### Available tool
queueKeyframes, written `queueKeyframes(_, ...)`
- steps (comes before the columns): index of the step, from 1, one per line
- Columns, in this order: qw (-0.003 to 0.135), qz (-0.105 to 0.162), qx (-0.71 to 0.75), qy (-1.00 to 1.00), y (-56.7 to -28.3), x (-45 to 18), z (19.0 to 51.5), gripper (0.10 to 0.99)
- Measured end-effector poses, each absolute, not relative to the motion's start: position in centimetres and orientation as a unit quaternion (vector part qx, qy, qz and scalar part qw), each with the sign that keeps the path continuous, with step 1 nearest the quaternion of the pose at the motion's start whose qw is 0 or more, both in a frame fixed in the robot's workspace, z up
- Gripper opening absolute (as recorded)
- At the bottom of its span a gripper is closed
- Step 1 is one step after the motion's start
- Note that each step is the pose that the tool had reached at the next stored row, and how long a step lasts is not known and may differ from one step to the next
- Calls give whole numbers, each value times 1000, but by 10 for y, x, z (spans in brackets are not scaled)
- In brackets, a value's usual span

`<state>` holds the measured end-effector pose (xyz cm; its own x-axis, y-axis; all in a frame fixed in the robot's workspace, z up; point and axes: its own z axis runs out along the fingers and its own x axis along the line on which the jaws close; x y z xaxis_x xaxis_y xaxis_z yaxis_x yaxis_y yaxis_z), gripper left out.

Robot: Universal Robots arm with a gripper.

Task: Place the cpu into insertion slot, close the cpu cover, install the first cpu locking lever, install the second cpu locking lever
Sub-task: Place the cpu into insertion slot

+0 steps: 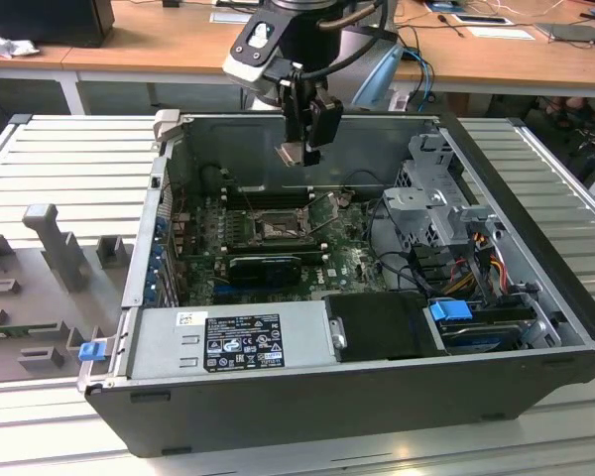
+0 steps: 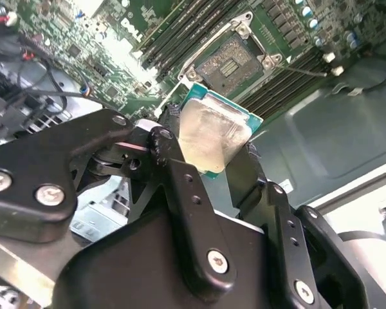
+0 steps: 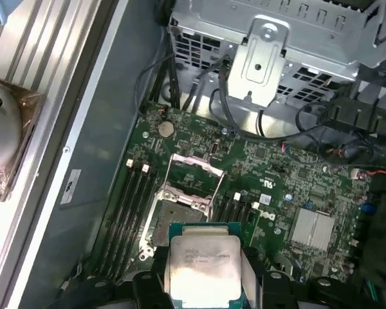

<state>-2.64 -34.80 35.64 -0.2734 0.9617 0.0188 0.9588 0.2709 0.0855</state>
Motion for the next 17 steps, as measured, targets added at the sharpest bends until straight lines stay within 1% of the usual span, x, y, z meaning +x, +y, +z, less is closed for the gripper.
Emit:
queueKeyframes(7, 21, 38, 662, 749, -348, -26, 355, 529)
queueKeyframes(17, 22, 38, 668, 743, -348, -26, 349, 529)
